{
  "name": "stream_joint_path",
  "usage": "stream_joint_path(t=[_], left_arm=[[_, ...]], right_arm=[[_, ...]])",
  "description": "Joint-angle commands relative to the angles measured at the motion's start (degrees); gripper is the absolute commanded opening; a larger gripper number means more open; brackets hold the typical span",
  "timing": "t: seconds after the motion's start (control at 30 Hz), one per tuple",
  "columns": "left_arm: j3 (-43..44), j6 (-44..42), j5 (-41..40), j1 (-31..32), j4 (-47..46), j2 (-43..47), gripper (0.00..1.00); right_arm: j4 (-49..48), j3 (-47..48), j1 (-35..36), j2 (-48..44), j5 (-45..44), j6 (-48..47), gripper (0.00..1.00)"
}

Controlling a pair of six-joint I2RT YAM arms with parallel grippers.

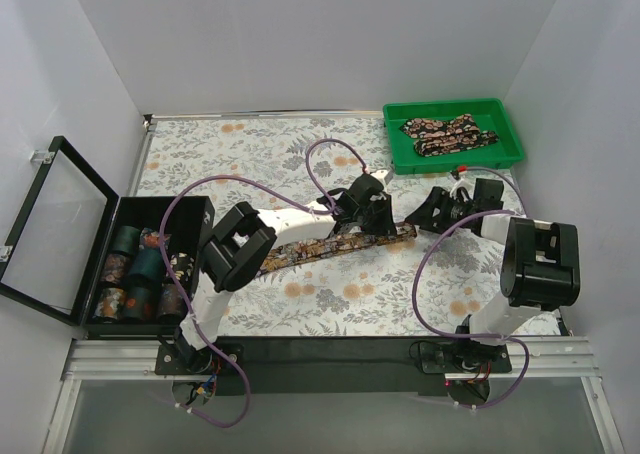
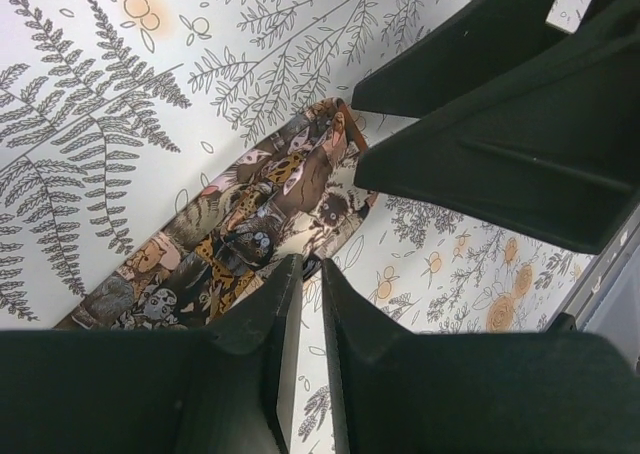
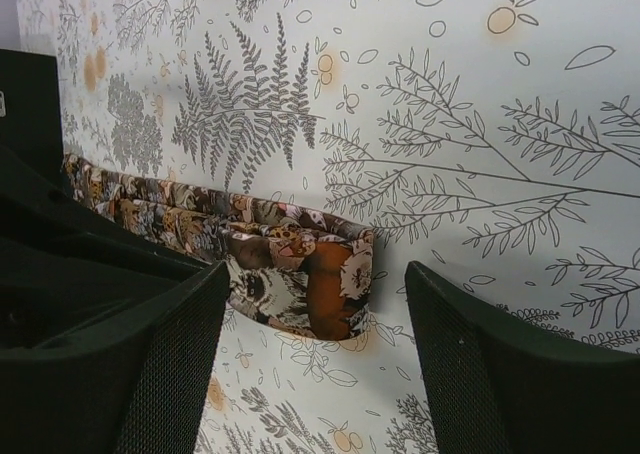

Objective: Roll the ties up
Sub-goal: Roll the tie

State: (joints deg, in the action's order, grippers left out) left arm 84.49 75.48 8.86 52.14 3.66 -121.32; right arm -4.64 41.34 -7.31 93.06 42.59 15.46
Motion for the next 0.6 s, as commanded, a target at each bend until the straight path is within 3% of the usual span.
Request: stream_joint_path(t=[0.0, 0.57], left_arm=[[-0.37, 0.80, 0.28, -0.90, 0.03, 0.12, 0.14], [-3.54, 1.33, 1.51, -1.51, -1.99, -1.20, 0.11]], right_arm=[[-1.77, -0.30, 0.28, 0.98, 3.46, -3.07, 0.65], [9.04, 4.79, 3.44, 9.68, 6.81, -13.79, 0.63]])
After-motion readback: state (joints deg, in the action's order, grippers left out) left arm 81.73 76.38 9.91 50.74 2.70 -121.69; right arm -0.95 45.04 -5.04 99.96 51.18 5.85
